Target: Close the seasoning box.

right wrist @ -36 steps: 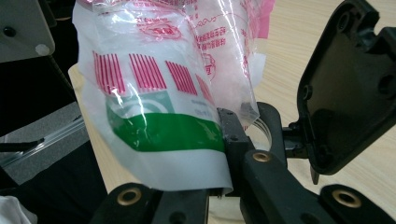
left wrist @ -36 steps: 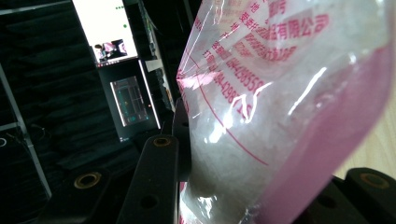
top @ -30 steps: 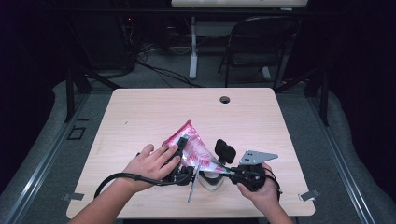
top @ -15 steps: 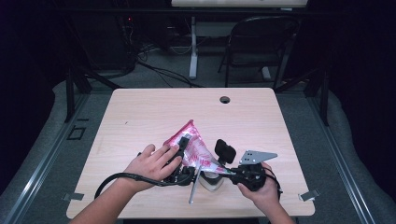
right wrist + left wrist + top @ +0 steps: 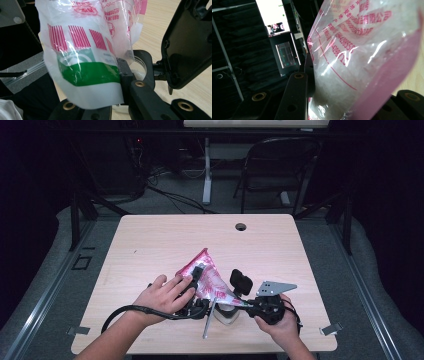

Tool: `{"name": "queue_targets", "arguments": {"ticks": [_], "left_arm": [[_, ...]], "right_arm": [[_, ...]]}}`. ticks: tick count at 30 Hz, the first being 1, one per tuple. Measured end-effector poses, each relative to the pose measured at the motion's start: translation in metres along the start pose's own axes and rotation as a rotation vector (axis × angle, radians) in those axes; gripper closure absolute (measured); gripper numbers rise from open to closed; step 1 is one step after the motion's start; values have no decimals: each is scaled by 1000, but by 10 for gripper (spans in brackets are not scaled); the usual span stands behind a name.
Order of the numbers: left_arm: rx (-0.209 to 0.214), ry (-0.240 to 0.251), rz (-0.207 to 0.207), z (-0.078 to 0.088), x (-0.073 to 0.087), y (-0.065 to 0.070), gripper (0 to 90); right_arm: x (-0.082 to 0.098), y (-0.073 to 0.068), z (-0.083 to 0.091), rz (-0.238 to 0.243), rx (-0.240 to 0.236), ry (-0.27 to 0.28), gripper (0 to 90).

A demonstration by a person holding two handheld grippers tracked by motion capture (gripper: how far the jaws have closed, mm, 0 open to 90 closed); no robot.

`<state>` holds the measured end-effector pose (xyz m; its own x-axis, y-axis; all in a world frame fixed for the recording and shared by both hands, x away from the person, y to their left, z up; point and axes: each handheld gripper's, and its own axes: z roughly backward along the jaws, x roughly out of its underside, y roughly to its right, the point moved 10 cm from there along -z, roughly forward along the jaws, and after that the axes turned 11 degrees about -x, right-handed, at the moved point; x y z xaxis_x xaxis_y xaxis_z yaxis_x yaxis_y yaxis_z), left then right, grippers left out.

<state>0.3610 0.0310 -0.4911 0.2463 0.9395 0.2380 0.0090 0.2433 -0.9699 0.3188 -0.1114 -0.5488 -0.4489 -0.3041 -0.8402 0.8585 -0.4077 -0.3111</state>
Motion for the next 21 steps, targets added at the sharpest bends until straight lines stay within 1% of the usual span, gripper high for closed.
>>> {"name": "queue_targets", "arguments": {"ticks": [4, 5, 8, 11, 18, 19, 20, 21], "left_arm": [[0, 0, 1, 0, 0, 0, 750], [5, -1, 3, 0, 0, 0, 749], [-1, 1, -2, 0, -1, 0, 749], [6, -1, 2, 0, -1, 1, 750], [-2, 1, -3, 0, -1, 0, 750], [1, -2, 6, 0, -1, 1, 750], [0, -1, -1, 0, -1, 0, 750], [1, -2, 5, 0, -1, 1, 750]], "right_arm": [[0, 1, 0, 1, 2, 0, 900], [0, 1, 0, 1, 3, -1, 900], [0, 2, 0, -2, 4, 0, 900], [1, 2, 0, -2, 4, 0, 900], [1, 2, 1, -2, 7, 0, 900], [1, 2, 1, -2, 7, 0, 900], [1, 2, 1, -1, 6, 0, 900], [1, 2, 1, -2, 7, 1, 900]]}}
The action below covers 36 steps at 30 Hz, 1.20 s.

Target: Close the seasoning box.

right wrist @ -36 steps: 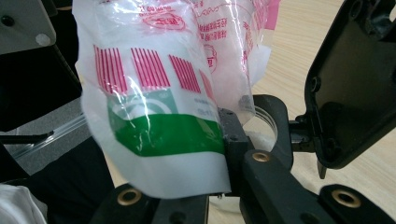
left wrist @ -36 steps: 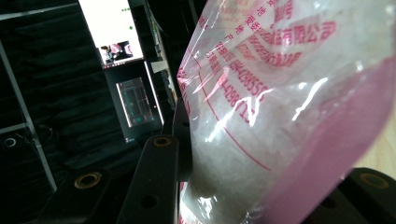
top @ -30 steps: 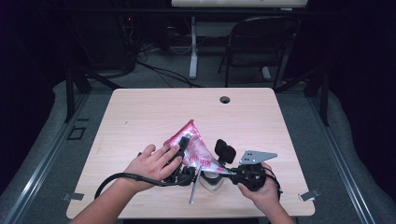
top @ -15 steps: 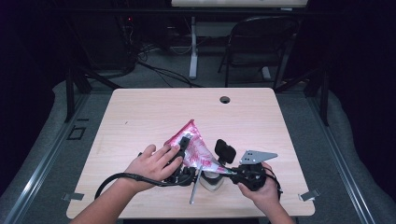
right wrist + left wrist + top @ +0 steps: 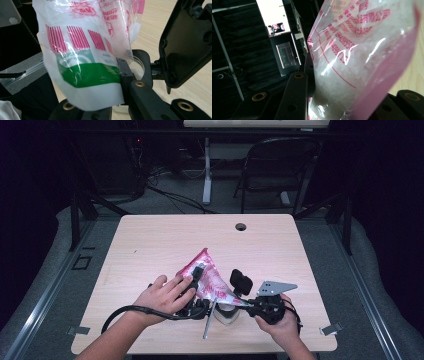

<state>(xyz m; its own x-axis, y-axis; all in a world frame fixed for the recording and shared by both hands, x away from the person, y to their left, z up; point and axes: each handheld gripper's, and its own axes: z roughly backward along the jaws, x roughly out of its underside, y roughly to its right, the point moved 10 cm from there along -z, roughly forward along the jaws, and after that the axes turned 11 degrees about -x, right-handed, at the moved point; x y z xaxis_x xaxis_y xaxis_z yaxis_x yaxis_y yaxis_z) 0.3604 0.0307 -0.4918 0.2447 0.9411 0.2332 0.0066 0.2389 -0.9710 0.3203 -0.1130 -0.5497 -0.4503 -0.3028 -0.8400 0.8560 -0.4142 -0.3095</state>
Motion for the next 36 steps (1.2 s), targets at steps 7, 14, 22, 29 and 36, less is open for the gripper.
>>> {"name": "queue_targets", "arguments": {"ticks": [7, 14, 22, 29, 36], "left_arm": [[-11, 6, -9, 0, -1, -2, 750], [-1, 1, -9, 1, -1, -2, 750], [-6, 5, -16, 0, -1, -2, 750], [-14, 11, -17, 0, -2, -4, 750], [-17, 11, -20, 0, -3, -4, 749]], "right_arm": [[0, 0, 0, 0, 0, 0, 900], [1, 1, -1, -2, 2, -4, 900], [2, 2, -1, -10, 5, -7, 900], [3, 3, -1, -11, 5, -12, 900], [2, 3, -1, -12, 9, -8, 900]]}}
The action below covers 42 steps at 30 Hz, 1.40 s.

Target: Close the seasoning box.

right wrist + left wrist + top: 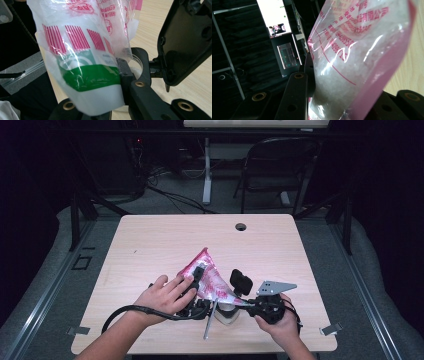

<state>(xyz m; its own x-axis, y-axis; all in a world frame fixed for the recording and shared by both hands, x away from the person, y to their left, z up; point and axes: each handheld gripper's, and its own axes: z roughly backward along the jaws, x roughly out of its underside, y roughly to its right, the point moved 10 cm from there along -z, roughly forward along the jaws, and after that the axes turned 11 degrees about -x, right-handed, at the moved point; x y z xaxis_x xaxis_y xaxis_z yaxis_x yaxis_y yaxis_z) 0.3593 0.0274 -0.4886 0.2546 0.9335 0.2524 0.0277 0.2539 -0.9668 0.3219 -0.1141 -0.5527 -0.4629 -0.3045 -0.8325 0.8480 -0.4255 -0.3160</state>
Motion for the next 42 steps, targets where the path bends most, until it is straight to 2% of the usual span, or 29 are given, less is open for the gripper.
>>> {"name": "queue_targets", "arguments": {"ticks": [12, 14, 18, 19, 23, 26, 33, 34, 36, 39, 41, 42], "left_arm": [[5, -2, 9, 0, 0, 0, 750], [9, -8, 29, 1, 1, 2, 750], [24, -11, 39, 1, 2, 3, 750], [11, -9, 32, 1, 2, 1, 750], [16, -12, 44, 1, 3, 3, 750], [30, -20, 68, 1, 4, 6, 750], [26, -22, 107, 1, 4, 8, 750], [36, -31, 128, 2, 5, 11, 750], [29, -27, 134, 2, 5, 11, 750], [48, -33, 145, 2, 6, 13, 750], [47, -39, 166, 3, 7, 14, 750], [35, -36, 157, 3, 7, 13, 750]], "right_arm": [[-1, 0, 0, 1, 6, 5, 900], [-1, 0, 1, 5, 5, 2, 900], [-2, -1, 1, 8, 10, 4, 900], [-2, -1, 1, 12, 9, 2, 900], [-2, -2, 1, 14, 11, 3, 900], [-3, -2, 1, 15, 12, 2, 900], [-5, -2, 3, 16, 15, 12, 900], [-6, -2, 3, 14, 17, 18, 900], [-6, -2, 3, 16, 14, 15, 900], [-8, -3, 3, 14, 12, 26, 900], [-8, -3, 3, 17, 11, 27, 900], [-9, -3, 4, 19, 12, 26, 900]]}}
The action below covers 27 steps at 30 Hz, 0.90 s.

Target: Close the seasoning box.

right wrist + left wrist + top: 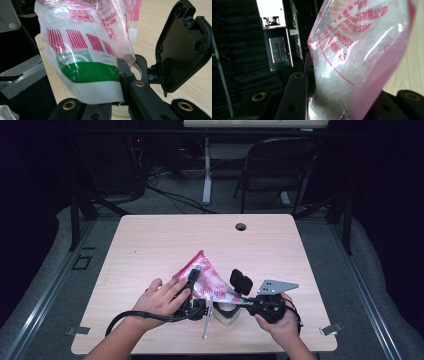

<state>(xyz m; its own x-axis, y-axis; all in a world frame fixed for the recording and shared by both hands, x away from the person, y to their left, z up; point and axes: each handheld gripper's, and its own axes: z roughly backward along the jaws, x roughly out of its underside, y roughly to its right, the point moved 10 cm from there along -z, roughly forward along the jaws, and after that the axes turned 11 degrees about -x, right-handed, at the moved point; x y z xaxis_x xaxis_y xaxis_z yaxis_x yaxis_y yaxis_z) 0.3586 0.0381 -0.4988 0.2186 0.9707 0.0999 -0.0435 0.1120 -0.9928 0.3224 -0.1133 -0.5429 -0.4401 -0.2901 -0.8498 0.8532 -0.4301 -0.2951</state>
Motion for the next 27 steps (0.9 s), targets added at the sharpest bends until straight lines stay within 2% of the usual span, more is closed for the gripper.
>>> {"name": "queue_targets", "arguments": {"ticks": [2, 3, 5, 6, 11, 14, 18, 20, 21, 27], "left_arm": [[5, 3, 2, 0, 0, 2, 750], [24, -2, -3, 1, 1, 4, 750], [11, 1, 12, 1, 1, 4, 750], [25, -5, 24, 1, 2, 6, 750], [23, -7, 36, 2, 3, 7, 750], [45, -16, 64, 3, 5, 10, 750], [45, -19, 100, 4, 7, 13, 750], [66, -37, 111, 6, 9, 16, 750], [54, -24, 114, 5, 8, 15, 750], [65, -41, 160, 6, 10, 19, 751]], "right_arm": [[0, 0, 0, 1, -1, -1, 900], [0, 0, -1, 0, -1, 0, 900], [0, 0, -1, 1, -2, 0, 900], [-1, -1, -1, -1, -3, 4, 900], [-2, 0, -1, 1, -5, 6, 900], [-2, -1, -2, 3, -5, 8, 900], [-4, -2, -2, 7, -7, 7, 900], [-5, -3, -3, 8, -8, 10, 900], [-5, -4, -3, 11, -8, 7, 900], [-9, -5, -3, 8, -9, 21, 900]]}}
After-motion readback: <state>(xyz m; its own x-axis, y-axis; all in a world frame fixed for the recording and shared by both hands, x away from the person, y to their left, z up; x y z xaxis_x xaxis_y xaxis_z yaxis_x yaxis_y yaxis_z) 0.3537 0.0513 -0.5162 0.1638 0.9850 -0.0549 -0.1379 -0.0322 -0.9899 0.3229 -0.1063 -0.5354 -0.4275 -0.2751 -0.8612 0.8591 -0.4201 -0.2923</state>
